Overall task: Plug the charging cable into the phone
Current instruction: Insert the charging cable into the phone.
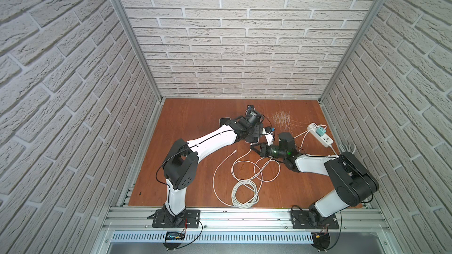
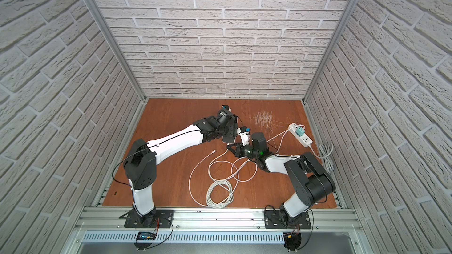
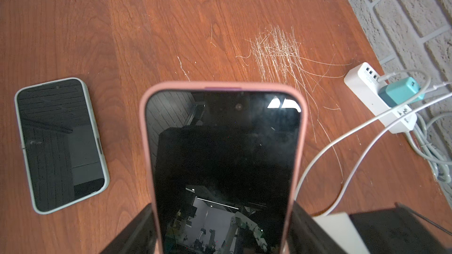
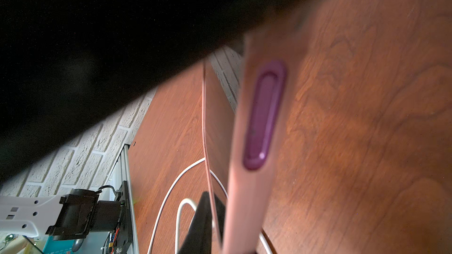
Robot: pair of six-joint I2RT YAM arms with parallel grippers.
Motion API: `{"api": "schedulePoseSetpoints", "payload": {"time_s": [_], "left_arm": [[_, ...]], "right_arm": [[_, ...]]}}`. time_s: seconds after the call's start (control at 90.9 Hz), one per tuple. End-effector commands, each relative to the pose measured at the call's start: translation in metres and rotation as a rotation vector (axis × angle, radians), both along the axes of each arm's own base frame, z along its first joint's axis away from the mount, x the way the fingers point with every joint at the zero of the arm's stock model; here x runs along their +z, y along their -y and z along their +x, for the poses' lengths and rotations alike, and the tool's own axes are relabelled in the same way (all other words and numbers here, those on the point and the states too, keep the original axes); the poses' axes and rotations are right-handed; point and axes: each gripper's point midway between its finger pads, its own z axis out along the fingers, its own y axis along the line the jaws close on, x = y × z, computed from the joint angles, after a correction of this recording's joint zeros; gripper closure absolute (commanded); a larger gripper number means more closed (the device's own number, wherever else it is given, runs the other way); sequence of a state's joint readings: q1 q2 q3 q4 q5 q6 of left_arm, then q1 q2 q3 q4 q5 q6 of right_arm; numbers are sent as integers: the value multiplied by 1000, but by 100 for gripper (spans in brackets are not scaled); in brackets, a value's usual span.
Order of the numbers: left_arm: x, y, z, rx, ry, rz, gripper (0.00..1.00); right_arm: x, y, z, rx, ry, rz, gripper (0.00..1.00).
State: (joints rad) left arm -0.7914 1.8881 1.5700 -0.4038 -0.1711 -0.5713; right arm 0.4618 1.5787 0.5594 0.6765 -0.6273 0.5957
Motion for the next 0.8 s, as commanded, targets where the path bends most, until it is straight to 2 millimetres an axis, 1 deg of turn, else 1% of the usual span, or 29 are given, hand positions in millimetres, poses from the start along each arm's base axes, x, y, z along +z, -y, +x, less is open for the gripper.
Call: {"api": "schedulePoseSetpoints", "payload": {"time_s": [0.0,0.154,0.286,0.517,0.66,0.792], "left_arm": [[-37,2,-51,-76,-184,100,91],[-22,-7,-49,-27,-157,81,91],[-11,-10,-49,8,-141,62,91],[12,-28,-51,86,-124,59,92],[19,-39,-55,116,-113,61,92],[25,-39,-59,110,-108,32,92]], "right_arm": [[79,7,31,-94,291,104,97],[85,5,28,-78,295,119,97],[97,1,21,-31,312,141,97],[113,0,6,27,353,135,97],[117,0,0,46,365,132,97],[120,-2,-2,61,375,128,97]]}}
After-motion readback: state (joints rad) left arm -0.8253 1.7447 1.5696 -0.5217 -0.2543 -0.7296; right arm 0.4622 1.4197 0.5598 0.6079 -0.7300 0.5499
